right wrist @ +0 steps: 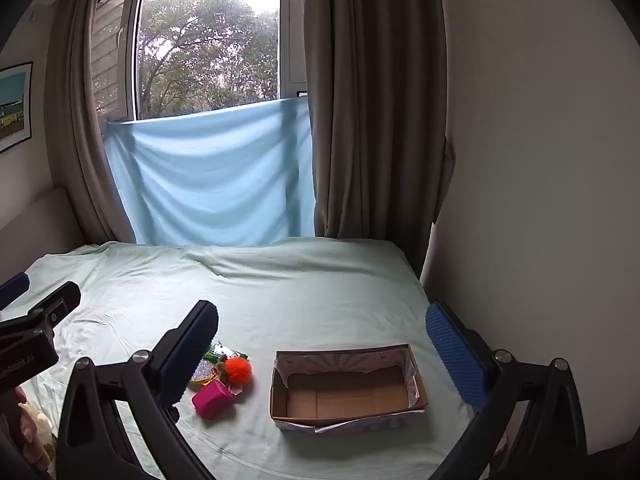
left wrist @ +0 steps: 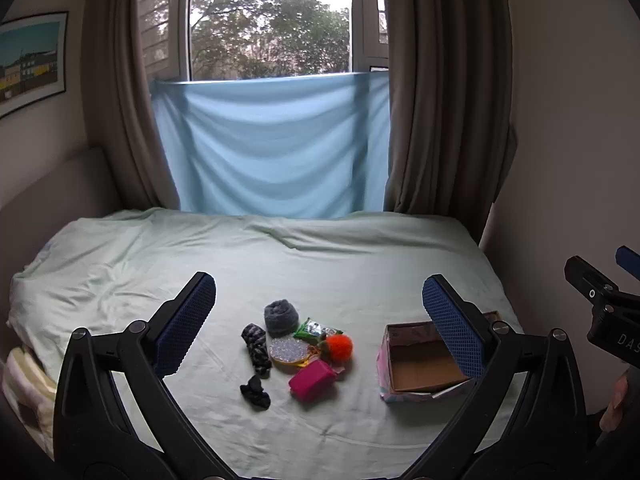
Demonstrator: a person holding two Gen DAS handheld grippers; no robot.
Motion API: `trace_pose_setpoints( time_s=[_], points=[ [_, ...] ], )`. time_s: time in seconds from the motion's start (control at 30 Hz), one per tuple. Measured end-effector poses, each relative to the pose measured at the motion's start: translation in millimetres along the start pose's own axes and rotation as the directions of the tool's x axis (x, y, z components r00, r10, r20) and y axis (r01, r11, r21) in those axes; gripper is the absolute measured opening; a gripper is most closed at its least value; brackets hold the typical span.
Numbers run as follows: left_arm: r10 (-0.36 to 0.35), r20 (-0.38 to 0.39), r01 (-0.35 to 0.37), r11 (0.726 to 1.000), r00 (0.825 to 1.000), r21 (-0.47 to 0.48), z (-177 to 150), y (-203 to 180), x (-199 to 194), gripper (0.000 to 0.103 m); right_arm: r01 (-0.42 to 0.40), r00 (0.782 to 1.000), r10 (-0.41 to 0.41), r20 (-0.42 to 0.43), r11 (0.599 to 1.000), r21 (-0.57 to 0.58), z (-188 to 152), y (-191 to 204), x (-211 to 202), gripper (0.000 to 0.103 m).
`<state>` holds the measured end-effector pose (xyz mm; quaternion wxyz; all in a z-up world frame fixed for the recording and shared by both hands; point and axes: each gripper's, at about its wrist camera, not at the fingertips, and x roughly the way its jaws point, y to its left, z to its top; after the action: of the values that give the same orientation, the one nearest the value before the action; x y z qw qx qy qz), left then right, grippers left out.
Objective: Organize soft objects
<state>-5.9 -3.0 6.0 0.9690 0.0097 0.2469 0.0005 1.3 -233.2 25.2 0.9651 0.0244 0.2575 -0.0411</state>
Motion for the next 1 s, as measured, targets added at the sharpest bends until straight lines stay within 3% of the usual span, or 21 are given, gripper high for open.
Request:
trace_pose_setpoints(
  time_s=[1.0],
  points=[
    [-0.022,-0.014,0.022,1.000,1.000,-0.006,4.3,3.0,7.6,0.103,-0.023,1.000,0.023,0.007,1.000,-0.005,-4.1,4.9,8.9,0.103]
  ],
)
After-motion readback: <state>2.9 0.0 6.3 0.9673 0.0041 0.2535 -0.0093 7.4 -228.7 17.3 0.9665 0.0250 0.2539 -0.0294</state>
